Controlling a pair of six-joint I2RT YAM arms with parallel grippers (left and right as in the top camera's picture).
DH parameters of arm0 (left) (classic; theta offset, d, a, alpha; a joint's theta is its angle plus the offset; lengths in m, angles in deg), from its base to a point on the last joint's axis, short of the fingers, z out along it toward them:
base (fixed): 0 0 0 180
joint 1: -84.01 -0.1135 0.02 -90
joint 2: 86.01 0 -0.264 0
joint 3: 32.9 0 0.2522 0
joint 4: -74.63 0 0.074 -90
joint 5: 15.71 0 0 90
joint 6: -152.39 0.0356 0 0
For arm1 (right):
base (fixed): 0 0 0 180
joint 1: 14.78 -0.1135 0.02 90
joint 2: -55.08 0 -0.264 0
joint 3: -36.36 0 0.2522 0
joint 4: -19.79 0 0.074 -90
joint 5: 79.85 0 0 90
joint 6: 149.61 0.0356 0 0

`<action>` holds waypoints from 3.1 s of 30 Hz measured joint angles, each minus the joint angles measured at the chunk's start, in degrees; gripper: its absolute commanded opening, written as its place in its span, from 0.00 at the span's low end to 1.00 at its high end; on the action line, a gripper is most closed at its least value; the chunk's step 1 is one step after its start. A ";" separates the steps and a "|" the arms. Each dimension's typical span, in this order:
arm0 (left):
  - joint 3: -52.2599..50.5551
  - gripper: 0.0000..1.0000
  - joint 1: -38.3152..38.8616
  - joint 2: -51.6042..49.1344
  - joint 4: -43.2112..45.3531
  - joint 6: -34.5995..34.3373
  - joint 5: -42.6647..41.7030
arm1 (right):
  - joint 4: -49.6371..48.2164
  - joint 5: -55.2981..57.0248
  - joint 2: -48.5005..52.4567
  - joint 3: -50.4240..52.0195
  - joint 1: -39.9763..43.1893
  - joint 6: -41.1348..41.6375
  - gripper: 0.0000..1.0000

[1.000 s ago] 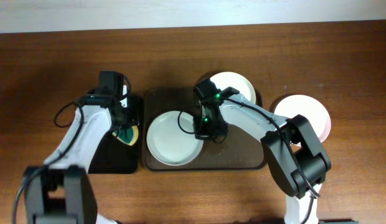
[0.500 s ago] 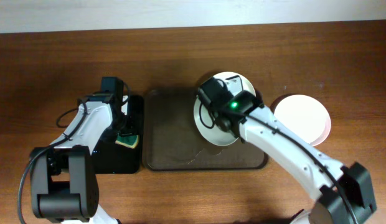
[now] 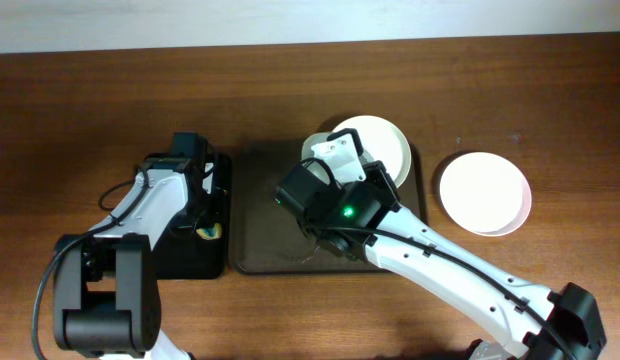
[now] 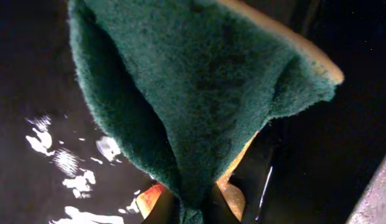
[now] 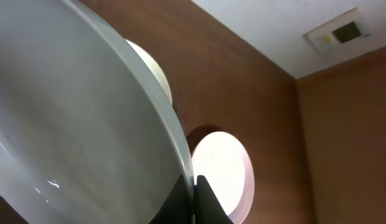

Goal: Clean dirty plates on tray and stack at the side
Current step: 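Carry the plate with the right gripper and stack it on the first plate, then grip the last plate with the right gripper and pull it to tray center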

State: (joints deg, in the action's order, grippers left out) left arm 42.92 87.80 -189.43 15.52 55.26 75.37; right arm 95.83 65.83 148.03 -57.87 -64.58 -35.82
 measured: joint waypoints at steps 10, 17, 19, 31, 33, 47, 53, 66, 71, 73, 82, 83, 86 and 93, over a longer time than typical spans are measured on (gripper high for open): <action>-0.37 0.66 0.00 0.00 1.25 -0.15 -0.33 | -1.92 -35.71 -0.11 -0.17 38.42 7.69 0.04; 2.56 0.78 -0.04 0.39 0.61 -0.37 -0.46 | -2.10 -60.63 1.77 -0.15 71.76 -0.26 0.04; 2.60 0.78 -0.04 1.27 0.72 -0.46 -0.48 | -2.10 -62.07 4.07 0.02 74.47 -1.44 0.04; 2.78 0.79 -0.04 1.68 0.83 -0.61 -0.50 | -1.42 -71.84 11.52 0.57 74.60 -8.35 0.54; 2.80 0.79 -0.04 1.70 1.03 -0.61 -0.48 | -4.35 -76.78 11.52 0.68 69.79 -11.39 0.58; 2.95 0.81 -0.04 1.73 1.01 -0.61 -0.46 | -24.33 -62.47 22.34 0.81 43.69 -10.25 0.45; 2.99 0.81 -0.04 1.75 1.01 -0.61 -0.46 | -22.80 -60.65 22.62 0.83 43.69 -10.45 0.04; 2.99 0.87 -0.04 1.75 1.01 -0.61 -0.46 | -10.16 -66.71 22.51 0.81 37.81 -9.88 0.17; 2.23 0.79 -0.11 1.81 3.54 -0.81 -0.20 | -9.66 -66.31 22.51 0.83 37.57 -8.72 0.10; 0.55 0.72 -0.11 1.86 5.95 -0.76 -0.26 | -9.62 -66.29 22.51 0.83 37.11 -8.72 0.10; -4.61 0.00 -0.04 2.25 8.07 -1.25 -0.66 | -9.35 -66.29 22.51 0.83 36.89 -8.72 0.09; -4.02 0.00 -0.04 2.40 7.21 -1.25 -0.66 | -9.33 -66.29 22.51 0.83 36.89 -8.74 0.09; -1.86 0.57 -0.04 5.57 5.49 -1.49 -0.61 | -9.33 -66.29 22.51 0.81 36.89 -8.72 0.09; -2.47 0.73 -0.04 6.12 4.74 -1.46 -0.42 | -9.33 -66.29 22.51 0.81 36.89 -8.74 0.09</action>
State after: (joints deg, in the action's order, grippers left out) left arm 40.45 87.76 -183.31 20.27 53.79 74.96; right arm 86.49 -0.47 170.54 -57.06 -27.68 -44.57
